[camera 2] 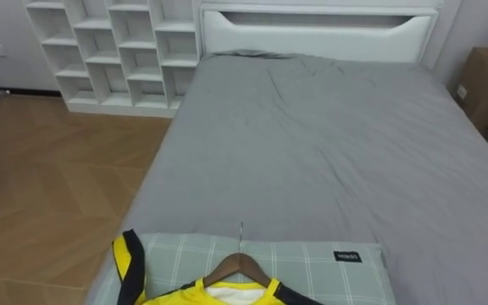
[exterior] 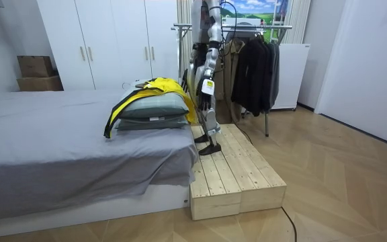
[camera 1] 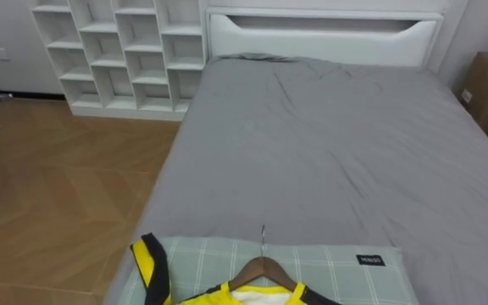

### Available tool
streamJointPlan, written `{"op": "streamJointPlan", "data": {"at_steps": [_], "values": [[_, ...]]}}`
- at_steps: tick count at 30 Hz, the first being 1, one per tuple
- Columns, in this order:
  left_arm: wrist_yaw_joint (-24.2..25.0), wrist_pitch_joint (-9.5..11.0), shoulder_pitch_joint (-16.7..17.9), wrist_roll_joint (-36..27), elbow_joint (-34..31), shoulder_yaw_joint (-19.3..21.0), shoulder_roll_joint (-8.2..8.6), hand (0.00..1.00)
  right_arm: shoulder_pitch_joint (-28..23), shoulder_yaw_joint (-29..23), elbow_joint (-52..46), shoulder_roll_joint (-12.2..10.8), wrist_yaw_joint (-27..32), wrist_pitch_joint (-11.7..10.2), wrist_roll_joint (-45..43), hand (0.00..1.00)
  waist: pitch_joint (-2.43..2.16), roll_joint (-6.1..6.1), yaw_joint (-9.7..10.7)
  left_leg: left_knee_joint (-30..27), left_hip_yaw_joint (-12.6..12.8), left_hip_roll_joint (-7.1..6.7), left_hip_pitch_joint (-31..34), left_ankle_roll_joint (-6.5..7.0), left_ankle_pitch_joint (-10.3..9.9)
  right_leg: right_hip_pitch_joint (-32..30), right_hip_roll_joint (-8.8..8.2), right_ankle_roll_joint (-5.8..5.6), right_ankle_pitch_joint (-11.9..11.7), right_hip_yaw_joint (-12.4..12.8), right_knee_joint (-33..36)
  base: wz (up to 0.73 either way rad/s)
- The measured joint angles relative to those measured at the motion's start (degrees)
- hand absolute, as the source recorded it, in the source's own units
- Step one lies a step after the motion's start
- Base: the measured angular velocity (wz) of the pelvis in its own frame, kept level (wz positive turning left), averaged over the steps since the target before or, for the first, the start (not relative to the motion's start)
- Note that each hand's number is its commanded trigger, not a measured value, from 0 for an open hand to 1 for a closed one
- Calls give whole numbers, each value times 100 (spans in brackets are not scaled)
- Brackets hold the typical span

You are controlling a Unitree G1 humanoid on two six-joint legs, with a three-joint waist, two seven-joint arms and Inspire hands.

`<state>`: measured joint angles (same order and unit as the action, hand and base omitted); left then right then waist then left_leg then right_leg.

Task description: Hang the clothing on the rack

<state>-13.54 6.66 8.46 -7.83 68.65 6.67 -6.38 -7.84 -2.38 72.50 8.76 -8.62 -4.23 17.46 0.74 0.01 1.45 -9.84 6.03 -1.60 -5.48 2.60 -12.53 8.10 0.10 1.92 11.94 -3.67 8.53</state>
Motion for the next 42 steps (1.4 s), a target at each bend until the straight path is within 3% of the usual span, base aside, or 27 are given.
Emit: {"op": "streamJointPlan", "data": {"at_steps": [4,8,10,15,20,28,34,36,42], "values": [[-509,149,0,5,-222,62,-104,0,18,2,-66,23,48,-9,-56,0,3,25,-17,-59,3,-4,0,3,2,-4,-6,-20,15,-11,5,1],[-1123,380,15,252,-683,497,-163,0,9,-5,-135,20,167,-10,-479,0,-25,-2,-16,-179,-32,-11,75,5,3,16,-15,-18,23,-83,20,8],[-1376,470,14,335,-921,502,-232,0,0,-8,-136,20,211,-10,-585,0,-55,-36,-11,-189,-93,-15,92,4,3,22,-19,-18,23,-141,13,14],[-2137,656,28,943,-1465,540,-317,0,22,-65,-137,24,257,-10,-728,0,-54,-9,-29,-194,-101,-13,100,3,2,25,-12,-18,23,-146,8,1],[-2795,795,-39,1471,-1581,540,-374,0,22,-66,-142,35,293,-9,-780,0,-54,23,-14,-184,-102,-11,53,3,1,67,-8,-17,23,-146,14,0],[-3428,803,-41,2172,-2337,438,-398,0,5,-68,-260,64,407,1,-902,0,-71,111,15,-188,-177,-15,126,8,-1,-3,-7,-11,19,-183,24,3],[-3577,812,-76,3538,-2998,396,-430,0,-22,-175,-393,93,332,2,-1103,0,-107,170,168,-263,-178,-13,136,7,2,13,-12,-9,18,-206,41,0],[-3588,744,-161,3923,-3270,261,-455,0,-22,-175,-391,102,253,5,-1007,0,-100,173,293,-271,-190,-10,155,6,1,13,-14,-8,17,-237,29,5],[-3529,607,-492,4744,-3458,-255,-481,0,17,-170,-369,108,215,59,-948,0,-86,155,310,-211,-130,-6,87,6,1,24,-6,-7,16,-164,29,-6]]}}
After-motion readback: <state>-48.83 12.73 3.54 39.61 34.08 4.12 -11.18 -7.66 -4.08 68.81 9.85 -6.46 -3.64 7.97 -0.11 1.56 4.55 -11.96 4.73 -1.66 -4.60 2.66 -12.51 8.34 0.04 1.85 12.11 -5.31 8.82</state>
